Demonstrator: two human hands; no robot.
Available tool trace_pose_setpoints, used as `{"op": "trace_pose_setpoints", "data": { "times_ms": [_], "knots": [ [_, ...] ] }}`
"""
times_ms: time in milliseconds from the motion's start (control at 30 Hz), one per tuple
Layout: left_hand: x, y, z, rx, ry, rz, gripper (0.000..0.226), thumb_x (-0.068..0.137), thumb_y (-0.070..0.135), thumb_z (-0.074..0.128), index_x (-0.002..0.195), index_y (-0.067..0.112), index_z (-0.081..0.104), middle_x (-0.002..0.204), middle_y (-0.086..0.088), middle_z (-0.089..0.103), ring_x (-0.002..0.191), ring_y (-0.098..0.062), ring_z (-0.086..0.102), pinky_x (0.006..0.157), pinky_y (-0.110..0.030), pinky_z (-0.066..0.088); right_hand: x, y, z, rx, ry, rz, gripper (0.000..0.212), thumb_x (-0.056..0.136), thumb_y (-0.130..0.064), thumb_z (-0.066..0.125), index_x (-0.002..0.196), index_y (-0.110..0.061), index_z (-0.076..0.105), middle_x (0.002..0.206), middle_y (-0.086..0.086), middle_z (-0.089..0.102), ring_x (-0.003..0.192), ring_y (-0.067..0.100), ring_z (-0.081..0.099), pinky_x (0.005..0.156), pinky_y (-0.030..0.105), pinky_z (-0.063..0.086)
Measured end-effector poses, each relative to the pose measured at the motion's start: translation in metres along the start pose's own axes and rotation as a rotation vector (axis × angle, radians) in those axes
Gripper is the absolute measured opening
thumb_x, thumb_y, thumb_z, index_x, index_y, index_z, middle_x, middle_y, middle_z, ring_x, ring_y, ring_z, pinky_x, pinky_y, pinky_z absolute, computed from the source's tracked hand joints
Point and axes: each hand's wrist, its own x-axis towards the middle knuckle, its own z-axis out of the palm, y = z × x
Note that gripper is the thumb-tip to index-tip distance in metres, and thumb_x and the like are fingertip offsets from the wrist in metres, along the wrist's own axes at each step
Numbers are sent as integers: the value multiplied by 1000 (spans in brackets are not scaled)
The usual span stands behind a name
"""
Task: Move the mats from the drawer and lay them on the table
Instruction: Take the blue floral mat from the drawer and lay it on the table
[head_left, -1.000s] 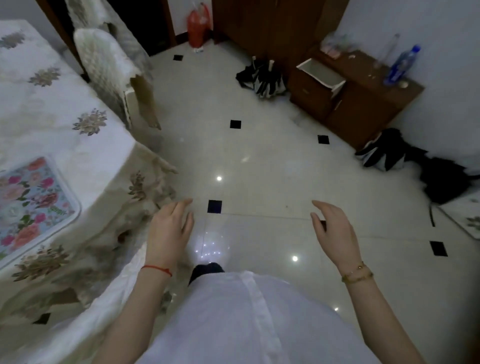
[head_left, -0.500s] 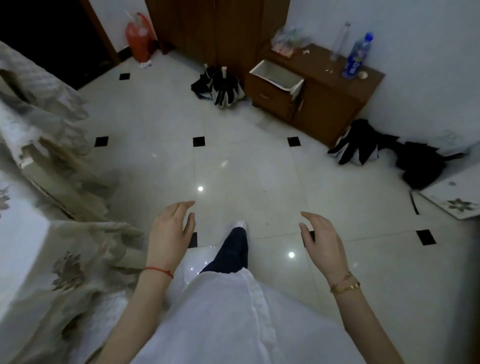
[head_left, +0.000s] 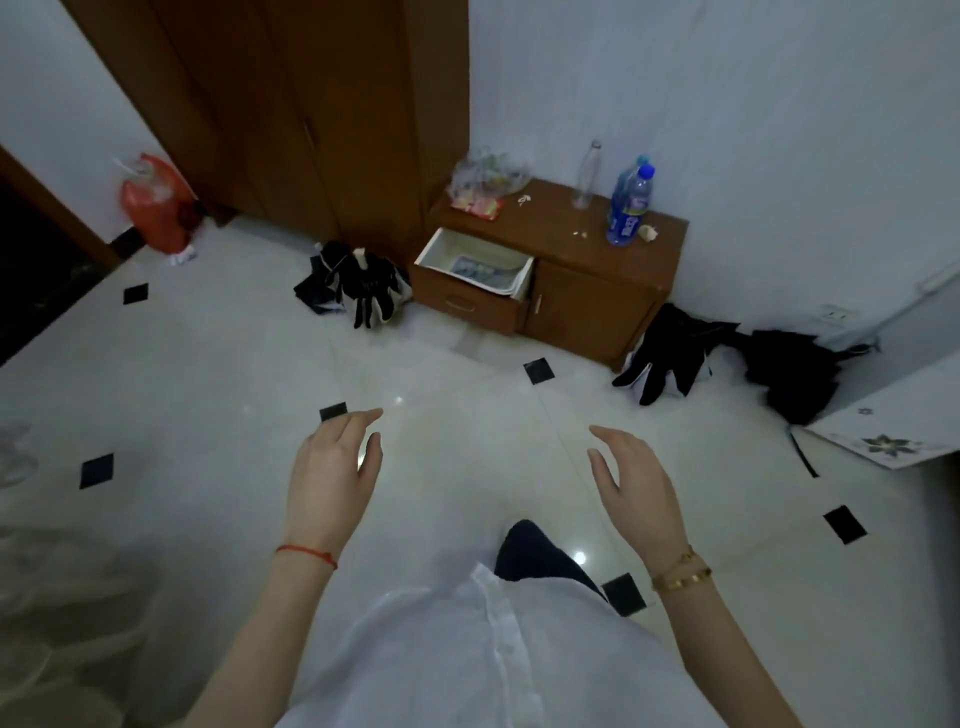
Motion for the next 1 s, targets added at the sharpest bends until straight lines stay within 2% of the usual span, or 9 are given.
{"op": "trace_pose_setpoints", "data": {
  "times_ms": [167,300,400,567,700,900,1000],
  "knots": [
    [111,-14,41,-38,-32,0,37,90,30,41,116,15,63,103,-5,68,93,-25,64,79,-42,54,99,18,31,-9,-3,42,32,95,-20,55,125,-10,59,118,6,64,109,21,58,93,30,47],
    [209,-15,67,-37,-26,5,39,91,30,40,115,12,64,106,-8,68,97,-27,64,81,-43,54,206,29,39,-15,-6,47,31,96,-19,55,125,-11,58,120,6,64,112,22,58,94,29,45],
    [282,-16,77,-36,-10,6,41,91,31,39,115,11,64,106,-9,68,98,-27,64,84,-44,54,292,29,36,-23,0,6,30,96,-17,54,125,-10,58,118,8,64,110,23,59,93,35,50],
    [386,-23,89,-32,29,41,30,93,20,48,116,8,64,107,-10,69,96,-26,64,84,-42,54,408,19,40,-28,9,-31,30,96,-15,55,125,-9,58,112,7,64,105,20,58,87,31,50],
    [458,-40,104,-48,37,90,25,90,6,58,114,5,65,106,-11,69,95,-26,65,85,-40,55,469,14,68,-36,-18,-12,29,96,-17,54,124,-10,58,111,6,64,103,20,58,82,29,49],
    [561,-86,138,-90,-72,142,28,89,4,59,116,6,64,98,-11,69,85,-25,62,78,-38,55,534,1,128,-16,-59,107,29,95,-12,55,123,-7,59,114,10,64,106,26,60,90,36,50],
    [613,-111,155,-101,-142,213,28,88,1,60,115,6,64,102,-11,68,89,-24,63,80,-37,55,567,-12,153,-14,-30,179,26,94,-10,57,119,-7,61,113,10,66,103,26,61,89,24,43]
  ]
}}
